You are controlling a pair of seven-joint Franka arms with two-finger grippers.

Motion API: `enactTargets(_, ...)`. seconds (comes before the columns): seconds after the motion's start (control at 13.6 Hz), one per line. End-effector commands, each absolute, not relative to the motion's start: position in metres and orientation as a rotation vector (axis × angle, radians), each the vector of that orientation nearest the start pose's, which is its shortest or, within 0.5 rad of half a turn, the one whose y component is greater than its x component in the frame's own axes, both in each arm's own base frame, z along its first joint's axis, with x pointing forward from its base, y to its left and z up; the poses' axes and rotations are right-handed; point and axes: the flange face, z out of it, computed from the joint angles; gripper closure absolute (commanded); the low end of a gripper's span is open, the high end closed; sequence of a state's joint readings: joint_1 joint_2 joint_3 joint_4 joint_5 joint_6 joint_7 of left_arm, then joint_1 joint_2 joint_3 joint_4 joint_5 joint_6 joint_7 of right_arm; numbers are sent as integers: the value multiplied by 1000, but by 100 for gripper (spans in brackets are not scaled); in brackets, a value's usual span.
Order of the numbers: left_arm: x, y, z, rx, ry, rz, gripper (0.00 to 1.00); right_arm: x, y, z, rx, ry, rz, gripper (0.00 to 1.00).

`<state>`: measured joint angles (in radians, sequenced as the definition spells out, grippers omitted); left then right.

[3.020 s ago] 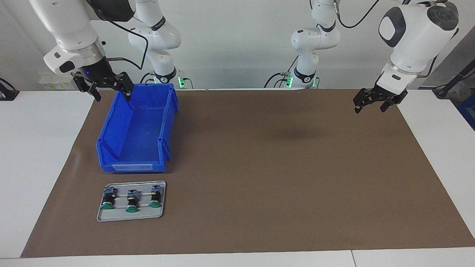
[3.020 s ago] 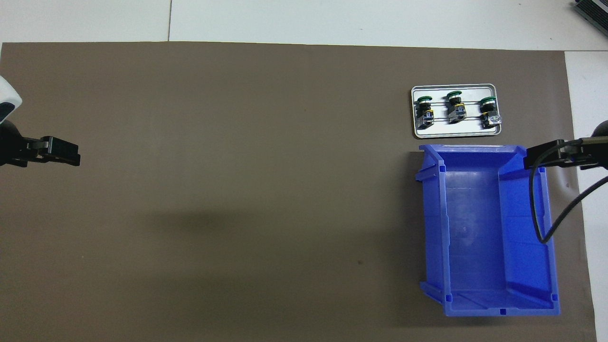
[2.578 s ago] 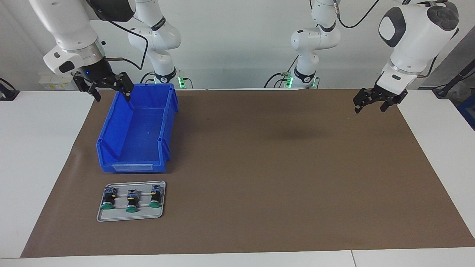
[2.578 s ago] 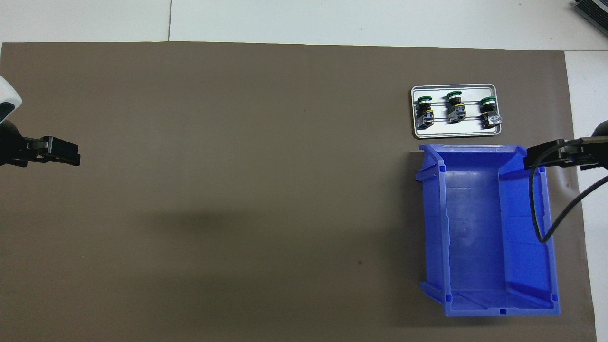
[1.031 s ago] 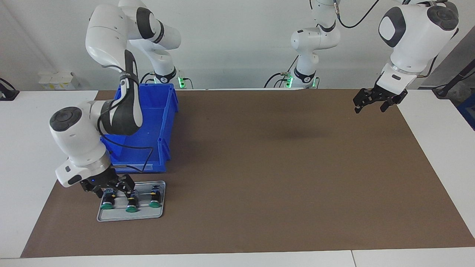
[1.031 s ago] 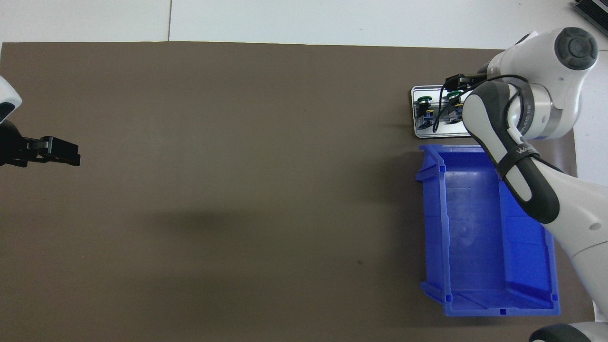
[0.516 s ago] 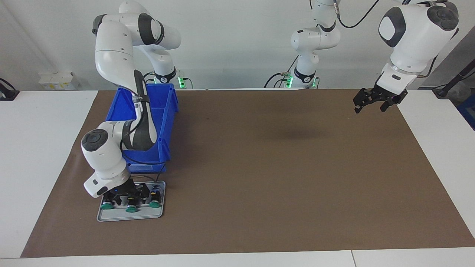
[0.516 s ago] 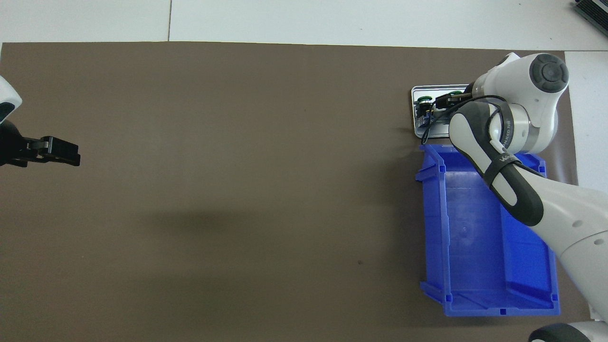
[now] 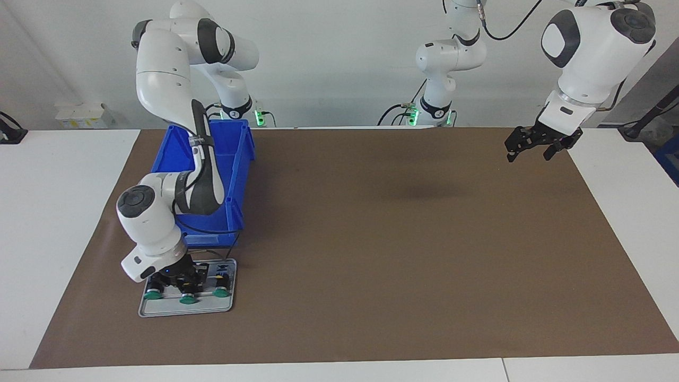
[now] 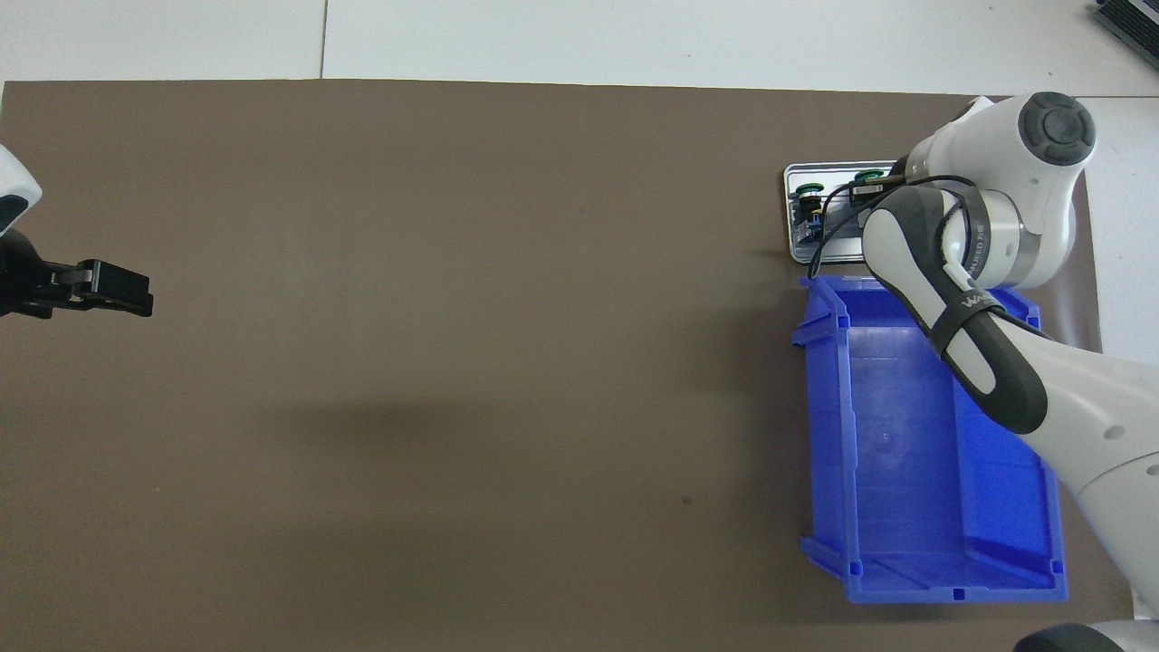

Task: Place and press button with both arms
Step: 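Reach the right gripper into the metal tray and grasp a button module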

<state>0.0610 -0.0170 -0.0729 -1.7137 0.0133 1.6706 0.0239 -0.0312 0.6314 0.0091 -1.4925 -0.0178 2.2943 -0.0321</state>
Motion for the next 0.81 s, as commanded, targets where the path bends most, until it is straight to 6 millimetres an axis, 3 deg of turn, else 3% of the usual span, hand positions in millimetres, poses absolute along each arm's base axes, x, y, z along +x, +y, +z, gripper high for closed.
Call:
enactTargets(0.0, 547, -4, 579, -3134, 44, 44, 0, 738, -15, 360, -3102, 185, -315, 100)
enactTargets(0.15, 547, -4, 578, -3136, 44, 46, 0, 738, -5, 389, -3074, 366, -351, 100)
enactTargets(0.37, 547, -4, 579, -3134, 44, 41, 0, 729, 38, 438, -2949, 744, -371, 100)
enactTargets(0.52, 547, -4, 579, -3135, 44, 44, 0, 722, 65, 457, -2846, 982, -353, 100)
enactTargets(0.59, 547, -4, 578, -3134, 44, 46, 0, 716, 86, 467, -2797, 1089, -338, 100)
enactTargets(0.74, 547, -4, 578, -3134, 44, 46, 0, 703, 154, 467, -2694, 1295, -304, 100)
